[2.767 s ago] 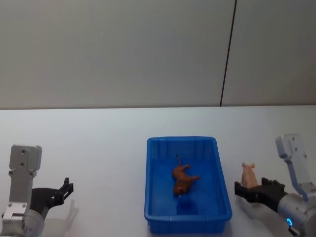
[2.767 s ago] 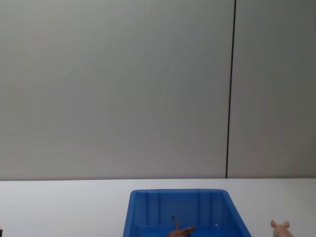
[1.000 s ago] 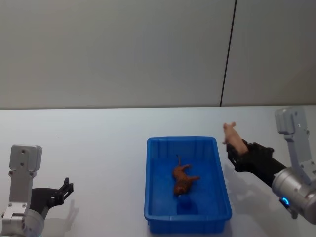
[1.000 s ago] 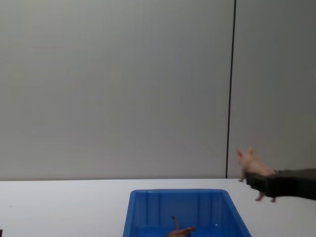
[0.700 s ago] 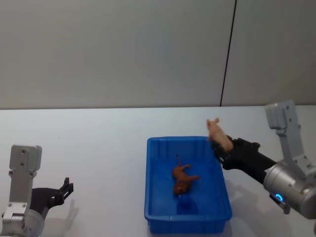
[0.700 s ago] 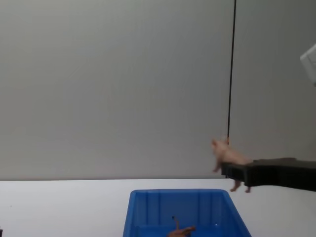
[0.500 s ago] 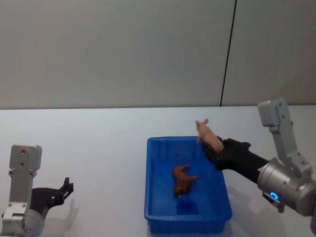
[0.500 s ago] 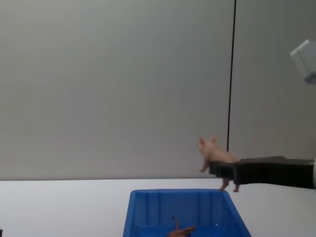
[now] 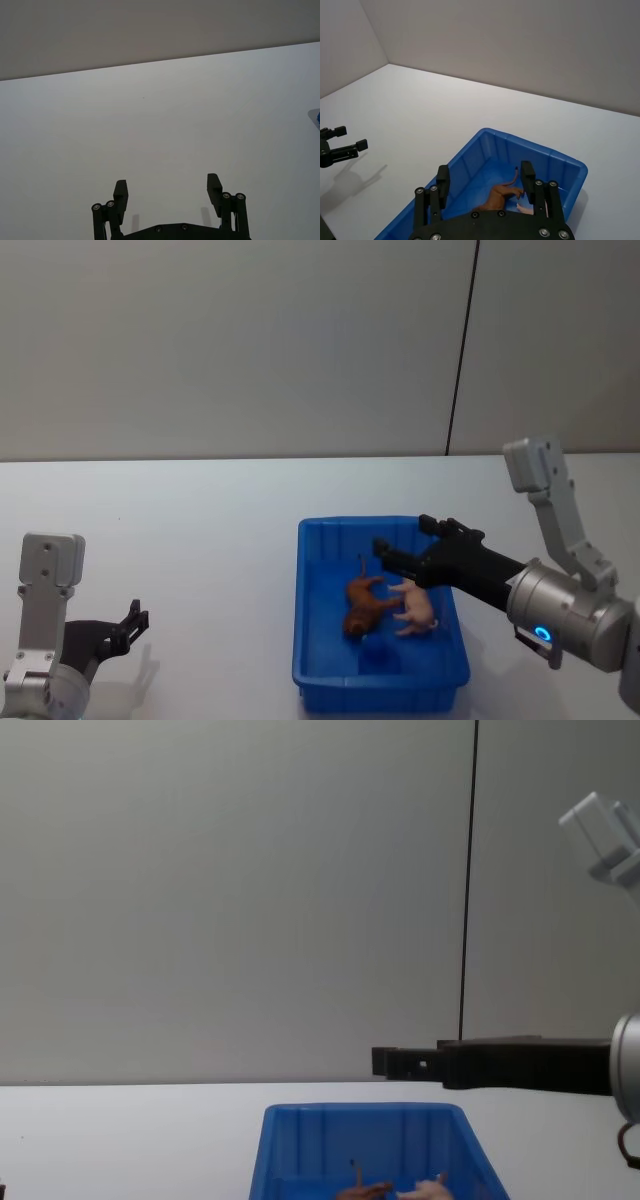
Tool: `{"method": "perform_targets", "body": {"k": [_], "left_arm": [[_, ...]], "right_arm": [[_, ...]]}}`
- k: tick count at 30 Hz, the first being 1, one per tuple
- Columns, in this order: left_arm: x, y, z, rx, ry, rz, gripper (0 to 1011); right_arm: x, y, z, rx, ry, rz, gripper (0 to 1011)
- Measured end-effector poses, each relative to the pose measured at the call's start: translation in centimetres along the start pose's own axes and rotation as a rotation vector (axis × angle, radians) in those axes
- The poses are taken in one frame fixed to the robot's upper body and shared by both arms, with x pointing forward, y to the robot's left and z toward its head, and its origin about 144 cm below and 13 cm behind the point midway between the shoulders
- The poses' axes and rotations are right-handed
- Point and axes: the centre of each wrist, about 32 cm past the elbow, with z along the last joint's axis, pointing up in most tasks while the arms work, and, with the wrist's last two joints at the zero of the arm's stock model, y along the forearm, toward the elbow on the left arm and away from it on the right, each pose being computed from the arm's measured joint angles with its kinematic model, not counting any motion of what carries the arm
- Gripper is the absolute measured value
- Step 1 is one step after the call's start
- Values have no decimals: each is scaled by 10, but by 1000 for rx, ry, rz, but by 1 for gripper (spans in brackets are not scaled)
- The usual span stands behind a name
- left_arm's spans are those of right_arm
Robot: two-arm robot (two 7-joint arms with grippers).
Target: Pick up the two dolls from the table and place them into the box.
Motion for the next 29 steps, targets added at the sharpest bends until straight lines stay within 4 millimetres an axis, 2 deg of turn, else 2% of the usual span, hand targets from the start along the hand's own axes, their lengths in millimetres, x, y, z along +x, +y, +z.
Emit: {"method": "perform_targets", "body": {"k": [4, 7, 14, 29], "left_arm": [[0, 0, 0, 0, 0, 0, 1003], [0, 0, 0, 0, 0, 0, 1003], [0, 0, 0, 0, 0, 0, 1003], [0, 0, 0, 0, 0, 0, 1003]], "right_arm": [[0, 1, 1, -2, 3, 10, 949], [0, 1, 1, -1, 4, 14, 1001], [1, -1, 1, 32, -1, -2, 1001], [7, -19, -3, 184, 30, -141, 1001]]}}
